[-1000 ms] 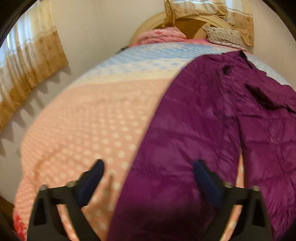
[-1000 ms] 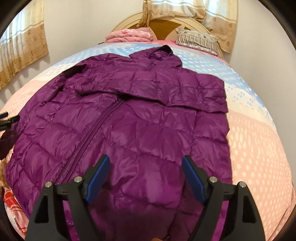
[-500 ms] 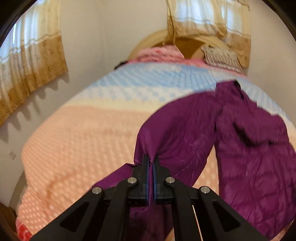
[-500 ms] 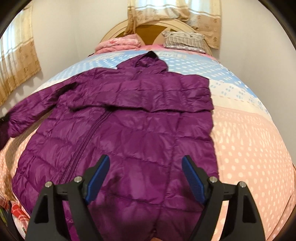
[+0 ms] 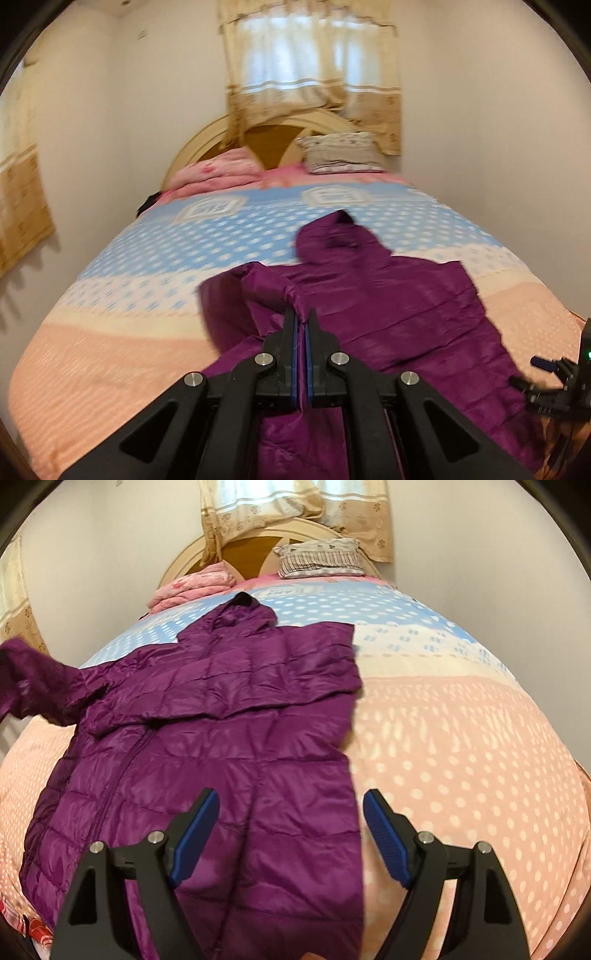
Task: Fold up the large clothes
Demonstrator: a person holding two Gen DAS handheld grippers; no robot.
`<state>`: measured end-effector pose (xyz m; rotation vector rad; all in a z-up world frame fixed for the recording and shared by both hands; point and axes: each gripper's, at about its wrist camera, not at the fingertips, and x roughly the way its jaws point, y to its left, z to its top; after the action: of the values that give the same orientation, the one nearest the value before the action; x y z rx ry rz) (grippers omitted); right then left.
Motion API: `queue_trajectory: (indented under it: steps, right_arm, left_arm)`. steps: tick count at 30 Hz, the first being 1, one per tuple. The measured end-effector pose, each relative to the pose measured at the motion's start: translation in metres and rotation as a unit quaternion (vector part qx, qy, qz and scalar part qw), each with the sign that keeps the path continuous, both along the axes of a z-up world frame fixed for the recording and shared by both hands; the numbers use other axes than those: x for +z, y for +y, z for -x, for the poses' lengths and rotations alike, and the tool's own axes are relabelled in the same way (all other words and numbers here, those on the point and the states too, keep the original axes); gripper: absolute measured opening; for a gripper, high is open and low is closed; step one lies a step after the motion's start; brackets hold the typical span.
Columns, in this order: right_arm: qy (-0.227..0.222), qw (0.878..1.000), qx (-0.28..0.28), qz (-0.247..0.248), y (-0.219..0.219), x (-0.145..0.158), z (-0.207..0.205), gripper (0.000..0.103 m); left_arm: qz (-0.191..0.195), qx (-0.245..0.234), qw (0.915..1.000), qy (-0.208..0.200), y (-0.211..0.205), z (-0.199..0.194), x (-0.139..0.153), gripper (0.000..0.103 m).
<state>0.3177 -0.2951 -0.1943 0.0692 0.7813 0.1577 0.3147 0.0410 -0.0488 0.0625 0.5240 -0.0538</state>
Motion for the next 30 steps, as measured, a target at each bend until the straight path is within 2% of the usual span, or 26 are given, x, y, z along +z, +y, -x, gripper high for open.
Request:
queue_trajectory:
  steps: [1, 3, 5, 7, 10, 14, 18, 20, 25, 30]
  right_arm:
    - [0.002, 1.000, -0.002, -0.003, -0.003, -0.002, 0.000, 0.083]
    - [0.005, 1.000, -0.002, -0.005, -0.007, -0.005, 0.000, 0.083]
    - [0.010, 1.000, -0.003, -0.005, -0.010, -0.010, -0.001, 0.083]
    - [0.014, 1.000, -0.003, -0.005, -0.013, -0.014, -0.001, 0.083]
    - [0.018, 1.000, -0.007, -0.005, -0.017, -0.017, -0.003, 0.083]
    - [0.023, 1.000, 0.005, -0.010, -0.011, -0.007, -0.002, 0.083]
    - [-0.008, 0.998, 0.058, 0.001, 0.022, 0.020, 0.011, 0.084]
    - [-0.020, 0.996, 0.088, 0.003, 0.044, 0.029, 0.017, 0.087]
    - [-0.024, 0.986, 0.167, 0.015, 0.112, 0.035, 0.032, 0.087]
    - [-0.022, 0.976, 0.216, 0.025, 0.169, 0.030, 0.049, 0.091]
  left_arm:
    - [0.002, -0.007, 1.0000, 0.000, -0.012, -0.002, -0.004, 0.004]
    - [0.005, -0.025, 0.9996, 0.007, -0.035, -0.017, -0.013, 0.016]
    - [0.020, -0.050, 0.9984, 0.015, -0.056, -0.021, -0.020, 0.063]
    - [0.020, -0.066, 0.9975, -0.014, -0.073, -0.018, -0.019, 0.075]
    - [-0.002, -0.079, 0.9965, -0.027, -0.093, -0.012, -0.014, 0.090]
    - [-0.023, -0.055, 0.9975, -0.037, -0.078, -0.009, -0.015, 0.091]
    - [-0.022, 0.019, 0.9993, -0.023, -0.023, -0.013, -0.030, 0.091]
    - [-0.036, 0.067, 0.9970, -0.015, 0.008, -0.011, -0.041, 0.091]
    - [-0.037, 0.152, 0.9870, 0.038, 0.073, -0.002, -0.076, 0.091]
    - [-0.032, 0.193, 0.9782, 0.069, 0.111, 0.005, -0.101, 0.091]
